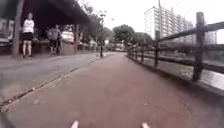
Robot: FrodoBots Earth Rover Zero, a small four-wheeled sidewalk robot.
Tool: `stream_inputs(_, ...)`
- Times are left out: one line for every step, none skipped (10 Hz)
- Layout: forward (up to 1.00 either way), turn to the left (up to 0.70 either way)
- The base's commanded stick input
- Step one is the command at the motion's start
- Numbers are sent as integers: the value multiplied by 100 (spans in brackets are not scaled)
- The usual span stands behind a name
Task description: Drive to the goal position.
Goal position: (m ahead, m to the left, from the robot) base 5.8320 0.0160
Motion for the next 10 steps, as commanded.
stream_inputs(70, 0)
stream_inputs(70, 0)
stream_inputs(70, 0)
stream_inputs(70, 0)
stream_inputs(70, 0)
stream_inputs(70, 0)
stream_inputs(70, 0)
stream_inputs(70, 0)
stream_inputs(70, 0)
stream_inputs(70, 0)
